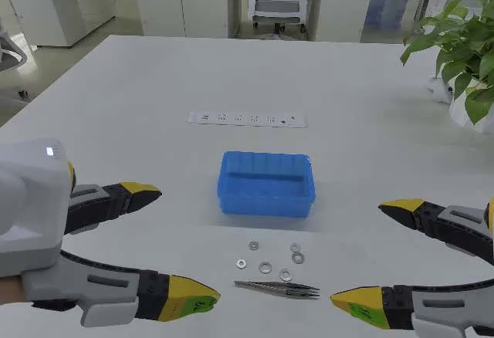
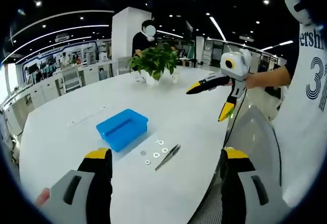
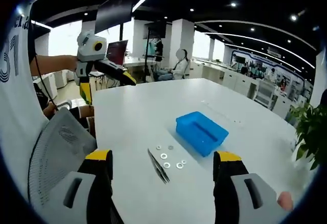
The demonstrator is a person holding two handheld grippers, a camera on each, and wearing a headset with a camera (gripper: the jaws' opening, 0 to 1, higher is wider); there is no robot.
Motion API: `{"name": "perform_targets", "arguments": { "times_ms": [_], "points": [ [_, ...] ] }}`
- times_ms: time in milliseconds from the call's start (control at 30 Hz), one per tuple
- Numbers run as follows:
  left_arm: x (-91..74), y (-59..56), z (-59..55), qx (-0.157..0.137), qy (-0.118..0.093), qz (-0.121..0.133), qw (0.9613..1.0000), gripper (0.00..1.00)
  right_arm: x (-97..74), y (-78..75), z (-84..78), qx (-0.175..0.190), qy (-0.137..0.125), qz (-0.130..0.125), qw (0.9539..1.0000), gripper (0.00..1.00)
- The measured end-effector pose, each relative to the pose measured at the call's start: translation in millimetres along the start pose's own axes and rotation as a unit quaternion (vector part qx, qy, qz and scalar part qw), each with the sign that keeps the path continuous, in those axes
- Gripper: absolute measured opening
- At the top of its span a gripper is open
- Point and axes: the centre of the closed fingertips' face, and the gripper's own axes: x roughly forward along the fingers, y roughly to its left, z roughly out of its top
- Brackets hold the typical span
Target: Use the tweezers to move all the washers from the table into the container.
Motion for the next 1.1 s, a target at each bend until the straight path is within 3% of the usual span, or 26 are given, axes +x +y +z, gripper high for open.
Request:
{"name": "perform_targets", "arguments": {
  "times_ms": [567, 933, 1100],
  "points": [
    [1.3, 2.2, -2.6, -0.003, 0.004, -0.004, 1.0000, 0.94, -1.4, -3.3, -3.2, 0.001, 0.008, -0.009, 0.9999, 0.81],
    [0.3, 2.4, -1.0, -0.002, 0.002, -0.003, 1.0000, 0.94, -2.3, 1.4, -11.5, -0.006, 0.022, -0.001, 0.9997, 0.81],
    [1.1, 0.1, -2.9, -0.002, 0.004, -0.004, 1.0000, 0.94, -2.6, 1.1, -7.6, -0.006, 0.016, -0.001, 0.9999, 0.81]
  ]
}}
